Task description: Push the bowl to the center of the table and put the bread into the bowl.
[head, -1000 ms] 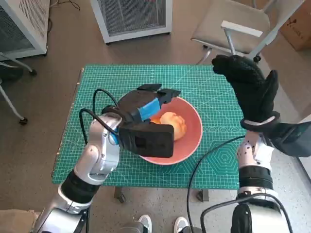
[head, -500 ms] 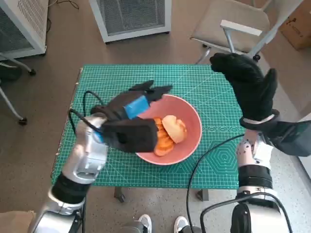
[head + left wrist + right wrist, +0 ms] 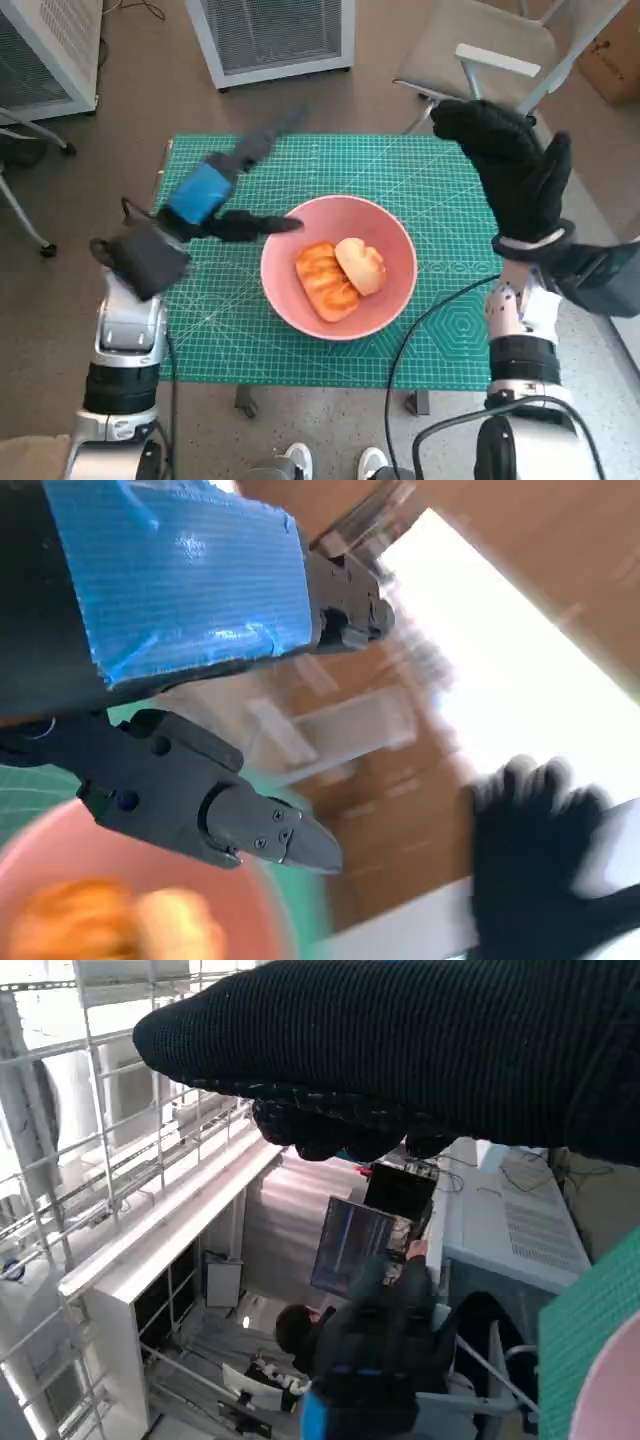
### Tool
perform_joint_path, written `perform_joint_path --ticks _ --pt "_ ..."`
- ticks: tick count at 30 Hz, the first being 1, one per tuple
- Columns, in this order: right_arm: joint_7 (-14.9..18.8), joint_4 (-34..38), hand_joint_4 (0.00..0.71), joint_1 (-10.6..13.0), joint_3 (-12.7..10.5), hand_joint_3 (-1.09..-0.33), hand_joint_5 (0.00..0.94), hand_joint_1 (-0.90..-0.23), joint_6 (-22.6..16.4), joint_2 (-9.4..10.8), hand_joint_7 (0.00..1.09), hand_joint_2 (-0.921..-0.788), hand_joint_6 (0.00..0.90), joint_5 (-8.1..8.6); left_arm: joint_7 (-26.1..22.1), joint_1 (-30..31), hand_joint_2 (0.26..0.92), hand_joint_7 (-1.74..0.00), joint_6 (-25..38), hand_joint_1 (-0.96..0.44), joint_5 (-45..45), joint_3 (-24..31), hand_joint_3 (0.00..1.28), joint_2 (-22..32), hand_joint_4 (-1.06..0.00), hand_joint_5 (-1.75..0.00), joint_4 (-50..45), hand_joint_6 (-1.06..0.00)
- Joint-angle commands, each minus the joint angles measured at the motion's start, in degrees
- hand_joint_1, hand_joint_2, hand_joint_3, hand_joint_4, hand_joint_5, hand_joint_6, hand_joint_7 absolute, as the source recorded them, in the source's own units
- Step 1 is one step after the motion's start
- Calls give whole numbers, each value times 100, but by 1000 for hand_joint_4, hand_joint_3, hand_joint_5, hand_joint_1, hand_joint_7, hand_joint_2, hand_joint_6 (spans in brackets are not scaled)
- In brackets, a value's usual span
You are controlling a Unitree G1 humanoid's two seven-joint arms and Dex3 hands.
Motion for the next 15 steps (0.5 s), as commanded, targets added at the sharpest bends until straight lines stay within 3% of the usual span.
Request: perform_joint_path --ticks 1,5,15 --pt "-158 13 142 -157 73 -596 1 -596 -1 -27 208 -921 176 -190 -28 18 921 -32 -186 -631 -948 411 64 -306 1 1 106 -163" --pt "-241 125 149 -295 90 -611 4 -590 -102 -25 216 -921 178 -300 45 50 911 -24 25 -569 -1530 595 50 -446 1 1 -107 -146" --pt "-359 426 144 -527 95 -646 1 -574 -189 -27 235 -921 173 -447 268 105 893 -22 30 -497 -1757 676 29 -394 -3 -1 -369 -138"
